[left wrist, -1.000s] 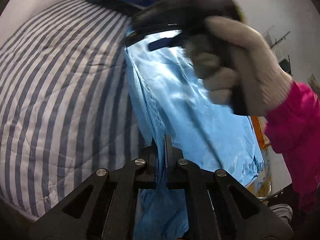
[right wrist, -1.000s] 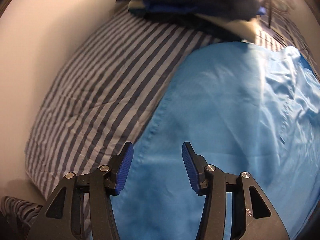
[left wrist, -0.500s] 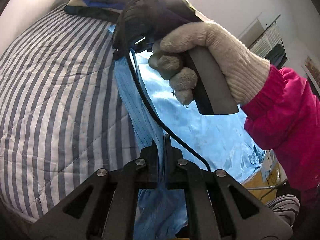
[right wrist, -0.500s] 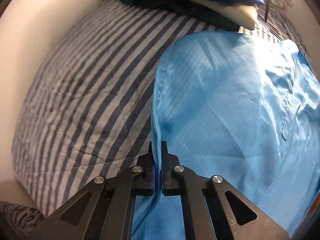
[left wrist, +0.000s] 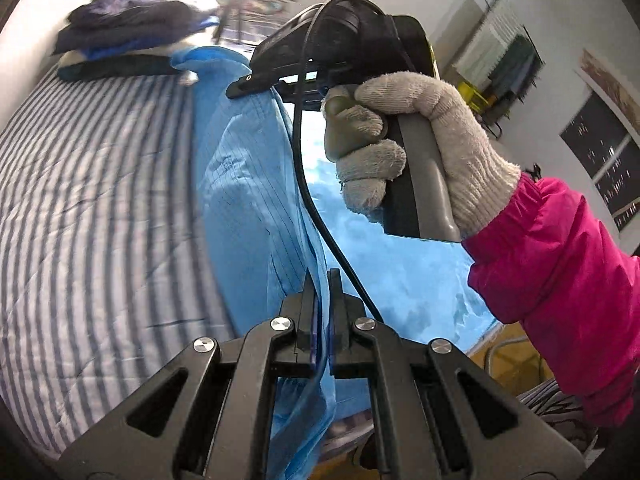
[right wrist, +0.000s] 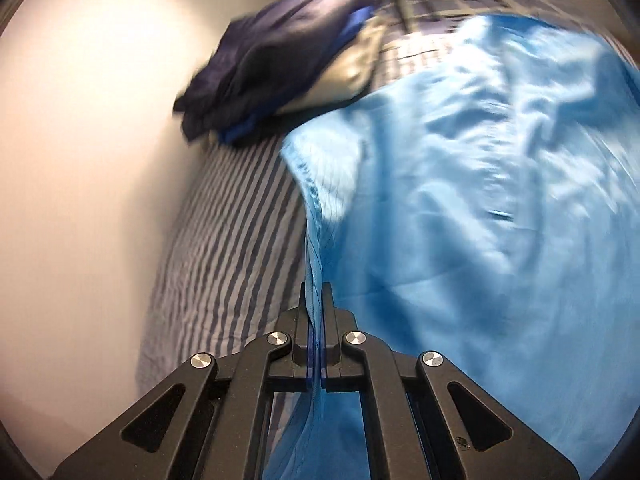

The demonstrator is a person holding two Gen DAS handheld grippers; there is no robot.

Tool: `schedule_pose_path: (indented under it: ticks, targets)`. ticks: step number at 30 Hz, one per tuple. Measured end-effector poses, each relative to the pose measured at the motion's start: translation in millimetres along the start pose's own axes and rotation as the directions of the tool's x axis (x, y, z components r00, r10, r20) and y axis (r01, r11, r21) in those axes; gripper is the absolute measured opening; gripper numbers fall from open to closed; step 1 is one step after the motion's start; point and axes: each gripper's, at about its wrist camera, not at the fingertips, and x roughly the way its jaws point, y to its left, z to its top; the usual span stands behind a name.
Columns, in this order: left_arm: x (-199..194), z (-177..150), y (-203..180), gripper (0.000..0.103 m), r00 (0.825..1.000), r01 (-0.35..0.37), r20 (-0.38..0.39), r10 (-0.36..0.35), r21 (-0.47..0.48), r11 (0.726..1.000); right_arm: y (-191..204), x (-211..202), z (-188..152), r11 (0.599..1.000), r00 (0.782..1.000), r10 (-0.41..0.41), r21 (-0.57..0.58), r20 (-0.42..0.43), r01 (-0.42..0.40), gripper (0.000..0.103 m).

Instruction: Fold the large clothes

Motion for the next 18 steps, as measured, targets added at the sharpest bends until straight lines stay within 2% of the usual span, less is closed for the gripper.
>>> schedule_pose_path:
  ticks: [2, 6, 11, 15, 18]
  targets:
    - [11.0, 3.0, -12.0, 0.001, 1.0, 0.011, -0.019, -0.011, 0.028, 1.0, -26.3, -14.3, -1.3, 0.998, 0.999, 0.028, 0.063, 0.036, -0.03, 0.001]
    - [34.7, 6.1, -32.0, 0.001, 0.998, 0.027, -0.056, -0.023, 0.068, 0.997, -68.8, -28.0, -6.9, 0.984, 0.997, 0.034, 0.173, 0.067, -0.045, 0.001]
    - [60.9, 6.7, -41.9, 0.001, 0.993, 0.036, -0.112, -0.025, 0.095, 0.995, -120.2, -27.9, -17.8, 0.957, 0.998, -0.009, 0.289, 0.06, -0.009, 0.001]
    - [65.5, 7.8, -34.6, 0.001, 0.988, 0.057, -0.148, -0.046, 0.074, 0.996, -136.8, -17.0, -21.6, 0.954, 0.996, -0.089, 0.289, 0.001, 0.085, 0.001]
    - [50.5, 4.1, -30.4, 0.001, 0.988, 0.073, -0.143, -0.064, 0.059, 0.996, -134.4, -14.0, -22.0, 0.959, 0.995, -0.095, 0.268, -0.001, 0.092, 0.001]
